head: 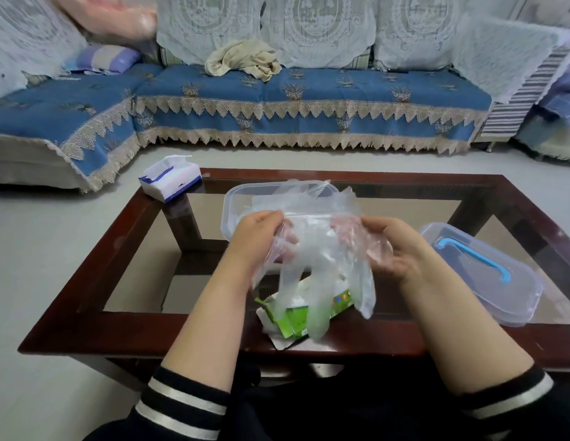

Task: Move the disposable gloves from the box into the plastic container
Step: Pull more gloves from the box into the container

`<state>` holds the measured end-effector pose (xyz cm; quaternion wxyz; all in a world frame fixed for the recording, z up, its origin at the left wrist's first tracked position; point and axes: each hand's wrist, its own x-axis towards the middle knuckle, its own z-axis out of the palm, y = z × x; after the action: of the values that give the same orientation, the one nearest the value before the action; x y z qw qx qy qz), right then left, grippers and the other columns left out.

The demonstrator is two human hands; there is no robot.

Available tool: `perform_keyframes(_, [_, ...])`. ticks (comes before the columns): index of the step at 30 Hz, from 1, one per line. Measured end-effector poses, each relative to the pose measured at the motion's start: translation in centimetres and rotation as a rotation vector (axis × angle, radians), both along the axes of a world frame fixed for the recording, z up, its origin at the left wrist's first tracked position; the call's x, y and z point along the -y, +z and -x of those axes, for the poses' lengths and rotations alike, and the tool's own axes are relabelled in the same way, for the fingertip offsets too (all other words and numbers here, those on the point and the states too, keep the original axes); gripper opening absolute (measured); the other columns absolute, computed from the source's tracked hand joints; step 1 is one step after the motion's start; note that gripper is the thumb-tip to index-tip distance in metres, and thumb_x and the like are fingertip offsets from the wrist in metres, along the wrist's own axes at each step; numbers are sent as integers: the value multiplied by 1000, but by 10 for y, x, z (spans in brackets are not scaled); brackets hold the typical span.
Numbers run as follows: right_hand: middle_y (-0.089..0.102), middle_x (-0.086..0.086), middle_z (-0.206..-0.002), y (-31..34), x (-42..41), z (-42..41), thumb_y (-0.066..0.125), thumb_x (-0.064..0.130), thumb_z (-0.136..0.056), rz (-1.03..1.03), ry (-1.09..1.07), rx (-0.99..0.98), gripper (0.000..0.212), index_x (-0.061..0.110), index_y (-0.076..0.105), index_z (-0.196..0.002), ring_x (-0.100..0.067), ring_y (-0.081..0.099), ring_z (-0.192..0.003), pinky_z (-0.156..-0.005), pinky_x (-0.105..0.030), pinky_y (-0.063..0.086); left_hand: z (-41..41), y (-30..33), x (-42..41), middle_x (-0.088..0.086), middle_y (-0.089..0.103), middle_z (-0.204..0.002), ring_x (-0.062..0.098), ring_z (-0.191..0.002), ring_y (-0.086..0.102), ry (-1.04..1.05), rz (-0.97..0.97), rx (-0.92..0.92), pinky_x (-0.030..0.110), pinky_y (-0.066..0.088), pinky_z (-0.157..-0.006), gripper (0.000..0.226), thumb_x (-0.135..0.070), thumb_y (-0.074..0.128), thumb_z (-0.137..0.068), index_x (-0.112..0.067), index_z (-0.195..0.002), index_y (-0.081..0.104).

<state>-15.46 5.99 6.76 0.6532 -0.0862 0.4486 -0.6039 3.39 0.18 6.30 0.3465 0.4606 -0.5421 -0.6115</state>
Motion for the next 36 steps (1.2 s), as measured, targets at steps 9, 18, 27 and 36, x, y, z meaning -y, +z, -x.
perform_keyframes(9, [64, -5, -98, 76, 51, 18, 36, 10, -101, 786, -529, -734, 24, 12, 59, -95, -20, 64, -93, -86, -35, 54, -25, -31, 41, -12, 62, -86, 4, -82, 56, 553, 482, 228, 20, 42, -69, 22, -26, 43, -101, -23, -89, 61])
perform_keyframes(18, [12, 7, -160, -15, 118, -56, 21, 48, -102, 164, 851, -2016, 44, 43, 32, -144, -30, 10, -147, -113, -66, 6, -16, -55, 49, 4, 48, -138, 20, -125, 44, 404, 464, 400, 30, 38, -98, 43, -10, 35, -100, -21, -141, 40])
perform_keyframes(27, [16, 2, -158, -32, 128, -61, 19, 42, -104, 198, 1103, -1294, 53, 17, 21, -151, -13, 11, -146, -116, -28, 10, -16, -49, 68, -1, 64, -115, 14, -93, 58, 104, 676, 741, 25, 49, -74, 30, -15, 41, -101, -25, -124, 57])
perform_keyframes(36, [63, -1, -107, -27, 136, -27, 67, 23, -88, 122, 382, -1526, 34, 14, 58, -120, -13, 58, -89, -69, -20, 48, 17, -16, 117, 3, 56, -131, 23, -108, 58, -398, 485, 1110, 34, 51, -92, 55, -21, 65, -90, -22, -141, 41])
